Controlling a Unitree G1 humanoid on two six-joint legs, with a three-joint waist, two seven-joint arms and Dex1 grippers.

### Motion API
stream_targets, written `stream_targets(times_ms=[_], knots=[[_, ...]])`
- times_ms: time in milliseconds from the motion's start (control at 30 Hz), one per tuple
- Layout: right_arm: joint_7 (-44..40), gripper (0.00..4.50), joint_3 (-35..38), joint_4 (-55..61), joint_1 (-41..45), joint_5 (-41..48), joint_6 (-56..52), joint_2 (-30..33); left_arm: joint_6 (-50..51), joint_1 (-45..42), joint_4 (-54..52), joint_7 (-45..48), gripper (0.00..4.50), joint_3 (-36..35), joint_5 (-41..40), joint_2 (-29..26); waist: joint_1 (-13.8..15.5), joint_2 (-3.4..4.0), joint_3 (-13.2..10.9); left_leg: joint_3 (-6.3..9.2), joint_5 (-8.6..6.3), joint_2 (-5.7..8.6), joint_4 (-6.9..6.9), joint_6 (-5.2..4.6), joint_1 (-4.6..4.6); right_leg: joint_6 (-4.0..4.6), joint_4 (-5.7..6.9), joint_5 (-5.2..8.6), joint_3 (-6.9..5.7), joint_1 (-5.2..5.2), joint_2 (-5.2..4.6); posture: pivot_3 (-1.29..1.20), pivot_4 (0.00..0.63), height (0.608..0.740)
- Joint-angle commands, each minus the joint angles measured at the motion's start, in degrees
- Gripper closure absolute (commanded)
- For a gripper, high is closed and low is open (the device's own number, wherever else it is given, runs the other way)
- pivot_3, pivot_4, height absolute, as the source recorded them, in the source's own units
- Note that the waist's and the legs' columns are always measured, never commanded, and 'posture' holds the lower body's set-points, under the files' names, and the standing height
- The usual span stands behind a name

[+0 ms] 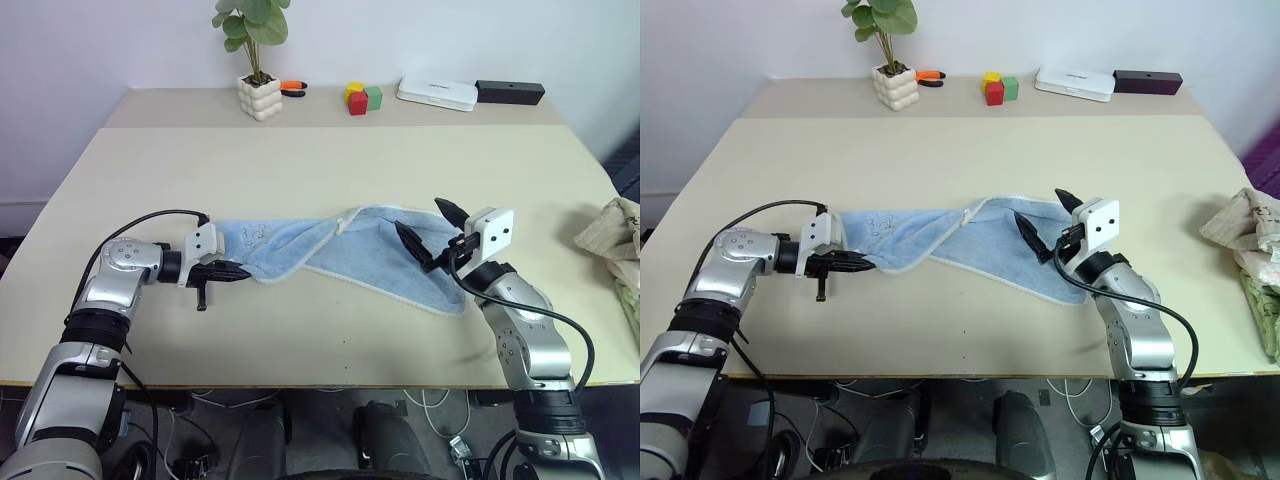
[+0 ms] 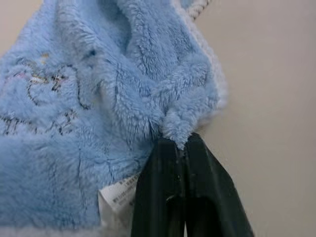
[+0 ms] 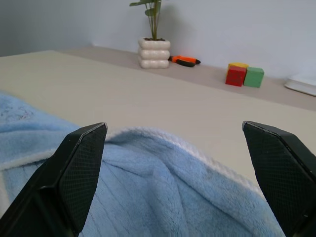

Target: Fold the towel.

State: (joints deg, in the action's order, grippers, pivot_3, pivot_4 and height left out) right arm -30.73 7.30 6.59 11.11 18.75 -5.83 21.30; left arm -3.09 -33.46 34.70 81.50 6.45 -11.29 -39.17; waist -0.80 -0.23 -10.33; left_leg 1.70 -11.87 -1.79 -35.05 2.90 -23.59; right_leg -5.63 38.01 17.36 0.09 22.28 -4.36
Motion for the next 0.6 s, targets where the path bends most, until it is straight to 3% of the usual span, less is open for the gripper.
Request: stream_targets(times_ms=[33,367,600], knots=[[-0.07,0.0,0.89,1.79,0.36,-0.17,1.39,0.67,6.34,1.17,-6.69,4.72,4.48,-7.66,-10.56,-1.68,-0.26,-0.06,-0.04,0.0,0.0,-0.02,0.0,0.0,-0.02,0.0,0.01,0.0,0.0,0.03,0.02,0.0,0.15,0.74],[-1.26,0.0,-0.45,-7.02,5.56,-5.48,3.38,4.58,9.12,12.72,-16.91,5.04,4.48,-14.93,-15.35,-7.16,0.0,-0.08,-0.06,0.01,0.0,-0.06,0.02,0.0,0.01,0.05,0.01,0.01,0.04,0.03,0.06,0.0,0.15,0.74],[-5.46,0.0,-1.76,-12.63,8.41,-8.61,4.83,9.25,6.0,22.37,-17.14,-0.61,4.48,-19.11,-13.97,-7.47,-0.13,-0.08,-0.08,-0.01,0.0,-0.07,0.02,0.0,0.02,0.05,0.0,0.02,0.07,0.04,0.05,0.0,0.15,0.74]])
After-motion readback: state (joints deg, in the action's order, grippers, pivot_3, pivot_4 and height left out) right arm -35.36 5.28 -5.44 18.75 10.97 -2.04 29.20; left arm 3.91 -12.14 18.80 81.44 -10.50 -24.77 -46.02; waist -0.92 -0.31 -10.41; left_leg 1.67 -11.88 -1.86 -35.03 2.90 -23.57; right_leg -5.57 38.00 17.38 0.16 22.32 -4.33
